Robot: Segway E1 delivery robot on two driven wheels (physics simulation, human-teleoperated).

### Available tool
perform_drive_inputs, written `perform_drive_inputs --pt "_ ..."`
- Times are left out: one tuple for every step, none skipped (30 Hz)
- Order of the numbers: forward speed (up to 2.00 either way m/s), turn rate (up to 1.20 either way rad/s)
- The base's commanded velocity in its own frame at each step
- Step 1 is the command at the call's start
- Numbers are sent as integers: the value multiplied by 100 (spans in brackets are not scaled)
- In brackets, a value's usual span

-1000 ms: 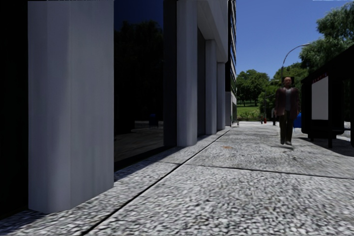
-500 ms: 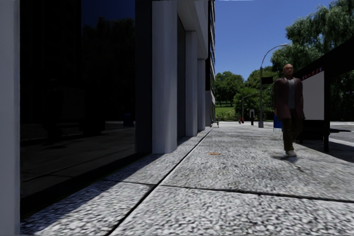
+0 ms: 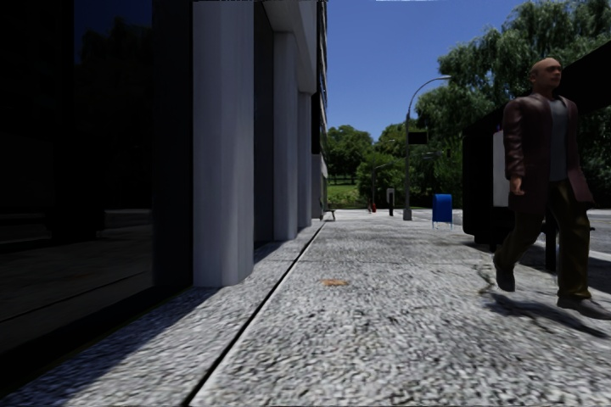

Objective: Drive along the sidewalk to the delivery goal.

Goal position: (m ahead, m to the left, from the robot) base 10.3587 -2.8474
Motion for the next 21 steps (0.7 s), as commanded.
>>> perform_drive_inputs --pt "200 -39" --pt "200 -39" --pt "200 -39" --pt "200 -39" --pt "200 -39" --pt "200 -37" --pt "200 -29" --pt "200 -26" --pt "200 -25" --pt "200 -25" --pt "200 -12" --pt "200 0" --pt "200 0" --pt "200 0" --pt "200 0" --pt "200 0" --pt "200 0" --pt "200 0" --pt "200 0" --pt "200 0" --pt "200 0"
